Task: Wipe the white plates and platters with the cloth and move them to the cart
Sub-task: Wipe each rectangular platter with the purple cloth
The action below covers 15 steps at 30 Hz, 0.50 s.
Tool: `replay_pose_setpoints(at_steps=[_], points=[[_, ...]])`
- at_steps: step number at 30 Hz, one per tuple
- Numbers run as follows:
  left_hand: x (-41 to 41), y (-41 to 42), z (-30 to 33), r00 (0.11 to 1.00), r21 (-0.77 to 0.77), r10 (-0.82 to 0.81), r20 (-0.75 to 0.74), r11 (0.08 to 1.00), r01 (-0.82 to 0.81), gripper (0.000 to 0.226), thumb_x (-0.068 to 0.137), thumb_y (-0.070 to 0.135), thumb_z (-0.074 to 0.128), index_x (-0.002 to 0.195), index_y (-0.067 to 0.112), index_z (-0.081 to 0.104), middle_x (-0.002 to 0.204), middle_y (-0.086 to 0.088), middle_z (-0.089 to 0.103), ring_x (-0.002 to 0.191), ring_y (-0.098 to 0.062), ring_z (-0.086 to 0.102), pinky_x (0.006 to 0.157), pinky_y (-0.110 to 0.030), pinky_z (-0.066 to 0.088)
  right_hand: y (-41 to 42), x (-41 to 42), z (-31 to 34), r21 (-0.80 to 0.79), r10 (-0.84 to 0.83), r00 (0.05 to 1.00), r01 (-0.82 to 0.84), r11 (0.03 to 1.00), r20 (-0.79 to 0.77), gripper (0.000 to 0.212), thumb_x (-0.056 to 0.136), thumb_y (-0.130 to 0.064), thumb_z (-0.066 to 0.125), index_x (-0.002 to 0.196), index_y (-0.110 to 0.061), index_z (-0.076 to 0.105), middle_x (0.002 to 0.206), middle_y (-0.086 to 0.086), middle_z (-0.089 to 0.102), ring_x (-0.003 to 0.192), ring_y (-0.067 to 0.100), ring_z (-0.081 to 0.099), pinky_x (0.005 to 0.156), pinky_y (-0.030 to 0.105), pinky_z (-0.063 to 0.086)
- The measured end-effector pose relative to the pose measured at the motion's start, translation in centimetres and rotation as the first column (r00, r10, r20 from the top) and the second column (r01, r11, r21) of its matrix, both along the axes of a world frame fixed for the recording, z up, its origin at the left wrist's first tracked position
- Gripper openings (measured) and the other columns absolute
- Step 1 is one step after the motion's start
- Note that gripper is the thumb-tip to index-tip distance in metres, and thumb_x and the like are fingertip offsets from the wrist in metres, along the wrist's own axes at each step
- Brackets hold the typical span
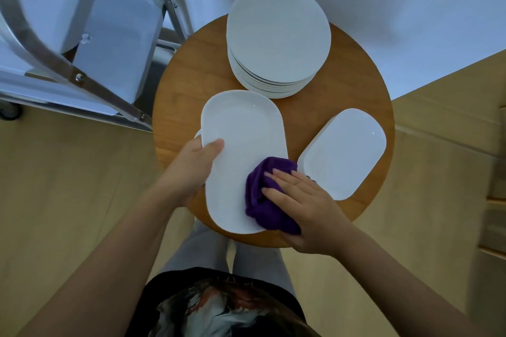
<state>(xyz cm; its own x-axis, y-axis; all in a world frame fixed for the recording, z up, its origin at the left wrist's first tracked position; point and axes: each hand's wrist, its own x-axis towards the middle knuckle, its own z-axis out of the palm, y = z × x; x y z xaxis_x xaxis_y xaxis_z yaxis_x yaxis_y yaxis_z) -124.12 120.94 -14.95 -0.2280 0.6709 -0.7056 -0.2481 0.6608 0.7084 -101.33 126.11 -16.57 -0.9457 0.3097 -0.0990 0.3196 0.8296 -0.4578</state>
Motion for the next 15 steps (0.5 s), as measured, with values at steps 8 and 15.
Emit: replay_pose_setpoints(at_steps=[8, 15], points=[[-1.4, 1.1, 0.3, 0.886, -0.071, -0.453, 0.101, 0.885, 0.461, 0.019, 0.098, 0.028, 0.046, 0.104, 0.026, 0.063, 0.095, 0.004, 0.073, 0.089, -0.015, 0.069, 0.075, -0.028, 0.055, 5.6, -2.5, 0.9, 0.01, 0.189, 0.95, -0.198, 0.98, 0.25, 0.091, 0.078, -0.046, 0.066, 0.148, -0.032, 0.01, 0.157, 0.002, 0.016, 0.144, 0.016, 0.001, 0.113, 0.03, -0.008], [-2.3, 1.8, 0.7, 0.968, -0.015, -0.245, 0.056, 0.969, 0.246, 0.016, 0.097, 0.025, 0.046, 0.099, 0.022, 0.062, 0.085, 0.003, 0.074, 0.077, -0.015, 0.072, 0.061, -0.027, 0.055, 6.7, -3.8, 1.1, 0.002, 0.043, 0.988, -0.044, 0.999, 0.149, 0.086, 0.077, -0.037, 0.074, 0.147, -0.023, 0.026, 0.153, 0.004, 0.027, 0.143, 0.022, 0.017, 0.116, 0.038, 0.008]])
